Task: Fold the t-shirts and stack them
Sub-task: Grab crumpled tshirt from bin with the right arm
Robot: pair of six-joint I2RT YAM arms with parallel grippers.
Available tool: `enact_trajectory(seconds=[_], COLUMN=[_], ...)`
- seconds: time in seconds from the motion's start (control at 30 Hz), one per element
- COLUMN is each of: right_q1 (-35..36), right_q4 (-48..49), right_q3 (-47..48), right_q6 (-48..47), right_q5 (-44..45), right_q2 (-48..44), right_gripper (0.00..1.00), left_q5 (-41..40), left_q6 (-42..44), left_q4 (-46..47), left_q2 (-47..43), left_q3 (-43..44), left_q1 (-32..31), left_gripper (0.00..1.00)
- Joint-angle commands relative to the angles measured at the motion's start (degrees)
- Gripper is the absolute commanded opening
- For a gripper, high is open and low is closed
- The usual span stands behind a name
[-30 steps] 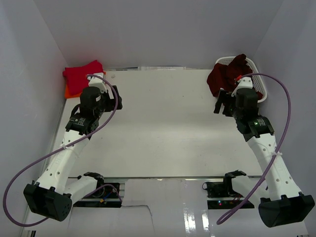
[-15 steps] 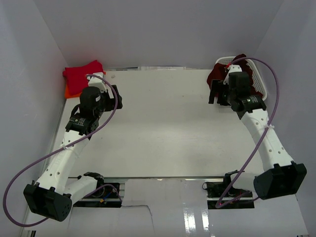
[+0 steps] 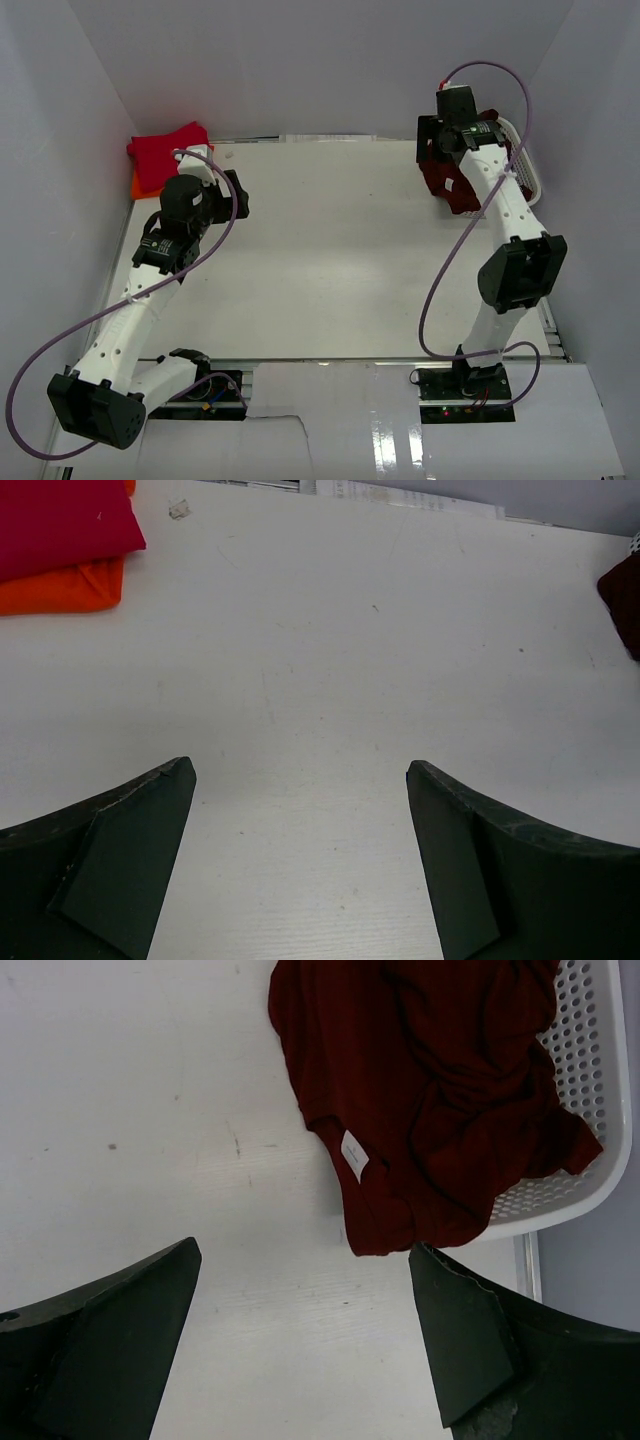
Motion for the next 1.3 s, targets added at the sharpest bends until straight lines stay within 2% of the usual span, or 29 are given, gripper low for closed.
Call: enact_trajectory(seconds=[0.0, 0.07, 0.27, 0.37, 0.43, 0.53, 0.63, 0.77, 0.87, 1.07, 1.13, 1.27], right_q1=[-0.05, -0.05, -0.58, -1.55, -2.07, -2.43, -2.43, -2.78, -3.57, -4.71, -5.24, -6.03], right_q4=[-2.96, -3.13, -1.82, -1.2, -1.02, -0.76, -0.76, 0.56, 1.0, 1.61, 1.88, 1.88], right_q3=[5.55, 7.75, 13.91, 16.55, 17.6, 18.57, 18.23, 15.77, 15.24, 13.39, 12.52, 12.16], right_q6=[-0.47, -0.2, 1.38, 2.34, 2.79, 2.35, 1.82, 1.82, 2.35, 2.52, 2.7, 2.87], right_q5=[5.24, 5.42, 5.07, 3.14, 2.17, 2.69, 5.67, 7.8, 6.3, 6.3, 6.3, 6.3], right_q2=[6.76, 9.76, 17.86, 21.1, 22.34, 24.36, 25.6, 25.69, 26.03, 26.74, 26.83, 27.62], right_gripper=[0.93, 0.97, 1.0, 0.82, 0.79, 0.85, 0.81, 0.69, 0.74, 0.74, 0.78, 0.76], left_q5=[1.92, 2.28, 5.0, 6.06, 6.49, 7.02, 7.11, 7.37, 7.38, 7.46, 7.46, 7.46], left_q6=[-0.62, -0.62, -1.4, -1.76, -1.76, -1.85, -1.85, -1.85, -1.93, -1.67, -1.67, -1.58], left_q4=[0.82, 0.9, 0.99, 1.25, 1.25, 1.25, 1.52, 1.61, 1.87, 1.87, 1.96, 2.05], left_q2=[-2.02, -2.29, -2.81, -2.64, -2.55, -2.38, -2.38, -1.85, -1.76, -1.5, -1.32, -1.15], left_q3=[0.0, -0.35, -1.23, -2.02, -2.29, -2.46, -2.46, -2.73, -2.9, -3.08, -2.99, -3.08], left_q1=[-0.03, -0.12, -0.03, -0.03, -0.03, -0.03, -0.12, -0.03, -0.03, -0.12, -0.03, -0.03], left_gripper=[0.98, 0.98, 0.98, 0.98, 0.98, 0.98, 0.98, 0.98, 0.98, 0.98, 0.98, 0.98])
